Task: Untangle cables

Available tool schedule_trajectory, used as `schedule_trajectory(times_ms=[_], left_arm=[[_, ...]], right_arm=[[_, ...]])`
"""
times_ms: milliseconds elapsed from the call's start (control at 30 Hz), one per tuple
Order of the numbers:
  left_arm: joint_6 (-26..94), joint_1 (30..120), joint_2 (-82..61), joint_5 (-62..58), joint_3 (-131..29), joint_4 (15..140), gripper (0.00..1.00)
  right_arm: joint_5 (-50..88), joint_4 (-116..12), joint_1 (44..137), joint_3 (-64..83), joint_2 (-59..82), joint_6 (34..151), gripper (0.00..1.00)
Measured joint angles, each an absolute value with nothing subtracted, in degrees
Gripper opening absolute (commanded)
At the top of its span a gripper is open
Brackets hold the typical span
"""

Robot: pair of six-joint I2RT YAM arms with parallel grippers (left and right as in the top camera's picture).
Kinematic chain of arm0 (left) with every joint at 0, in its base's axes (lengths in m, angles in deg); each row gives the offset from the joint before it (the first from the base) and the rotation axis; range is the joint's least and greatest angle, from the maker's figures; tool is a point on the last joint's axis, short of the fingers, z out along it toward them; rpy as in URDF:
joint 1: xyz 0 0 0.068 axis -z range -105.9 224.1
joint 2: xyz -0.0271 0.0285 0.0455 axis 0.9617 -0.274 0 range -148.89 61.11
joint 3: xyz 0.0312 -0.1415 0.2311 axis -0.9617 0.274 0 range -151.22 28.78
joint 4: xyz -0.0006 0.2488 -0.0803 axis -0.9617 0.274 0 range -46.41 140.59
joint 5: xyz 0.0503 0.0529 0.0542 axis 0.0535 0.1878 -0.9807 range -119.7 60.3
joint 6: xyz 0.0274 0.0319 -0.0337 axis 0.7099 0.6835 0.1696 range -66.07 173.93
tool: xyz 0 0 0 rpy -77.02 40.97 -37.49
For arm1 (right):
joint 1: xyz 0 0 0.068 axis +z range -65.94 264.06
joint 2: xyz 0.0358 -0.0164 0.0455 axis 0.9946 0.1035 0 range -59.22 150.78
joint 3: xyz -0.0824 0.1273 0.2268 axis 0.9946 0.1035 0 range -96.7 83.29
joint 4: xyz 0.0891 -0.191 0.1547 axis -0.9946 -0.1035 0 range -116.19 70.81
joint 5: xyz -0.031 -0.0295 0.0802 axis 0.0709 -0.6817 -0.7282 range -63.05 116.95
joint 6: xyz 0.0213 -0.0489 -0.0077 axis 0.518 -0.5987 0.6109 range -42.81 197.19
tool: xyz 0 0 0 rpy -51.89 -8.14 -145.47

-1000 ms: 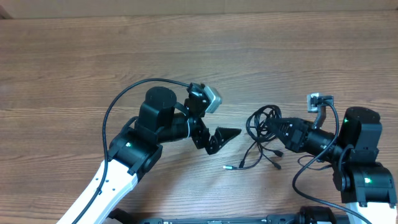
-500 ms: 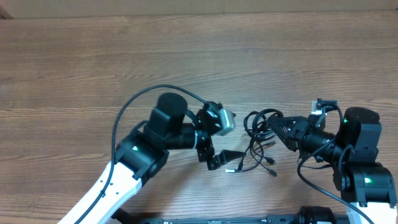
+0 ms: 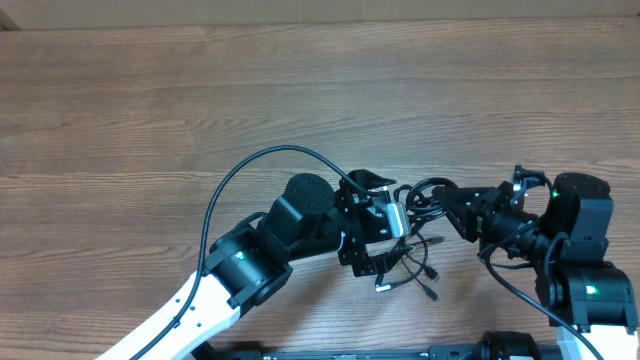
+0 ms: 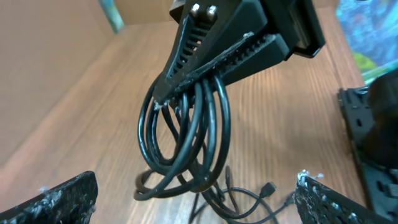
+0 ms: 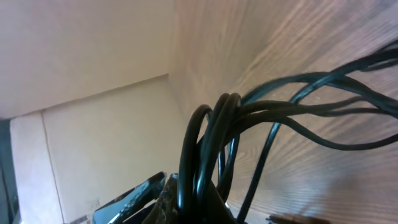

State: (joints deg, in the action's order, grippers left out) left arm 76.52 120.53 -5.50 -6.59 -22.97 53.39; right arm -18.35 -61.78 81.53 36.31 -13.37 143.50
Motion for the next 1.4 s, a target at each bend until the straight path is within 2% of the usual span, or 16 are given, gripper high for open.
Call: schedule_trajectory(times_ms=[267,500,800,900,1000,1067,1167,1400], left_arm=[[78.38,120.53,-5.54,-10.24,-22.97,52.98,1.0],[78.46,120.68,-6.04,-9.67,-22.97,51.73,1.0],[78.55,122.5,-6.57,-9.38,-22.97,50.25,1.0],[78.55,122.5,-6.57,-9.6,-22.97,50.55,0.96],[78.53,122.5,-6.57,-10.94,-22.97,51.12,0.86],[78.31,122.5,-6.57,-12.07,-22.97,51.3,0.72],[78.07,122.5,-6.57,-13.56,-22.97,51.32,0.63],[77.63,122.5,-6.57,-15.02,-22.97,51.3,0.31]], right_arm=[[-21.58,-60.38,81.53,36.31,-13.37,143.3,0.04],[-23.22,-60.23,81.53,36.31,-13.37,150.1,0.04],[-26.13,-50.06,81.53,36.31,-13.35,158.14,0.04],[-26.78,-47.22,81.53,36.31,-13.37,159.93,0.04],[-26.89,-47.02,81.53,36.31,-13.35,160.57,0.04],[-27.04,-46.98,81.53,36.31,-13.37,160.98,0.04],[-27.15,-46.96,81.53,36.31,-13.37,161.18,0.04],[-28.38,-46.92,81.53,36.31,-13.37,161.16,0.04]])
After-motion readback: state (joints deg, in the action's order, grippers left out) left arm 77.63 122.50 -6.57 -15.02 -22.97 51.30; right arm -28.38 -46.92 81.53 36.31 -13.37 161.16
